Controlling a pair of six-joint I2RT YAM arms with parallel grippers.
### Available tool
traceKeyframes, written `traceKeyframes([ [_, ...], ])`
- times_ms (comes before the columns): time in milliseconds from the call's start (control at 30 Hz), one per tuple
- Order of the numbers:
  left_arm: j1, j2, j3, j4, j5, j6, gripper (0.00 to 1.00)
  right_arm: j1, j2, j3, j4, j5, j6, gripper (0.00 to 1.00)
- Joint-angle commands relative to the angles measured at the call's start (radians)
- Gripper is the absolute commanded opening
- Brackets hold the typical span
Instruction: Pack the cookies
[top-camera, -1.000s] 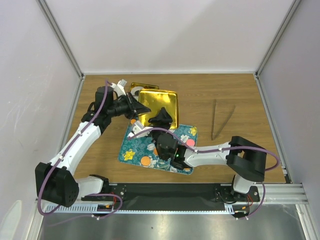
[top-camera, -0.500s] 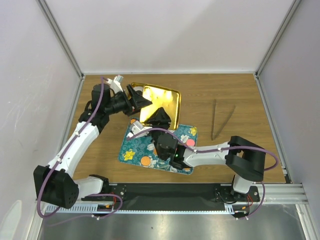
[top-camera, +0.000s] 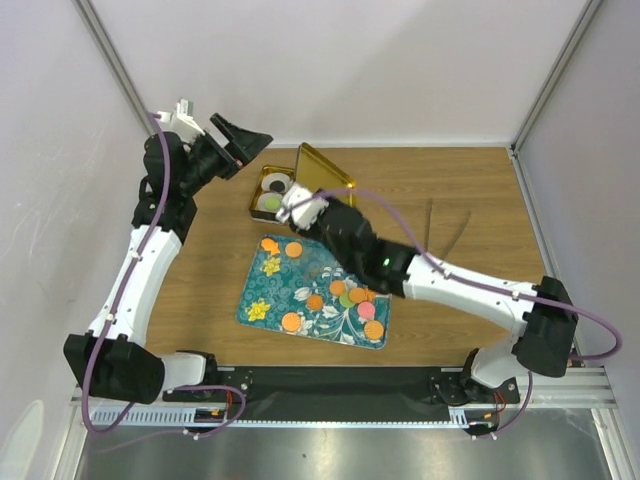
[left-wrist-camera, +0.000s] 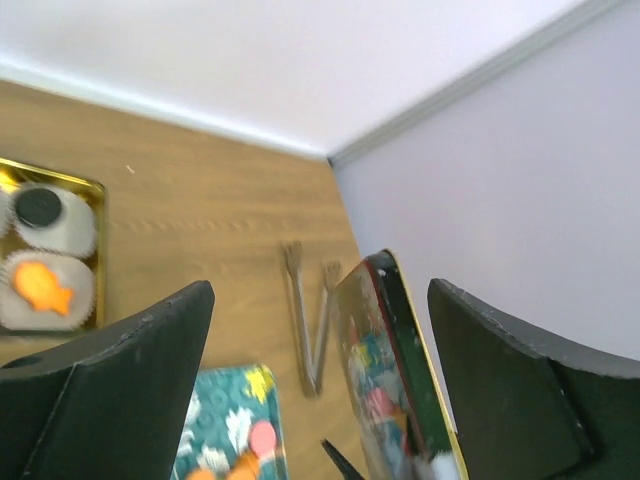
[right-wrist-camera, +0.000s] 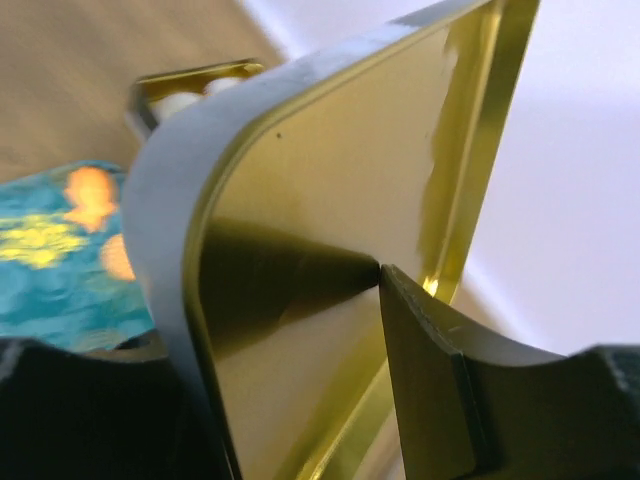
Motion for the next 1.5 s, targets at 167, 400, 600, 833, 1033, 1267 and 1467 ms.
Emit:
traceKeyframes([
  [167,0.031,0.074,0.036,0.032,-0.192,0.094,0.94,-0.306,-0.016,0.248,-0.308,-0.844,0.568,0.02],
  [400,0.08,0.146,0.035,0.048,-0.24,0.163,0.95,-0.574,0.188,0.31,0.083,-1.374,1.068,0.03],
  [600,0.089,0.197,0.021,0.094,-0.261,0.217,0.96,-0.691,0.435,0.357,0.618,-1.475,1.653,0.04],
  [833,0.09,0.301,0.065,0.125,-0.292,0.283,0.97,-0.713,0.841,0.575,1.109,-1.397,2.167,0.06],
  [1033,0.09,0.414,0.117,0.068,-0.356,0.329,0.97,-0.69,1.087,0.756,1.186,-1.314,2.278,0.06],
  [1267,0.09,0.491,0.102,0.093,-0.343,0.329,0.97,-0.653,1.24,0.905,1.169,-1.233,2.291,0.07],
  [1467,0.09,0.542,0.085,0.094,-0.341,0.349,0.97,-0.616,1.316,1.016,1.064,-1.194,2.255,0.08],
])
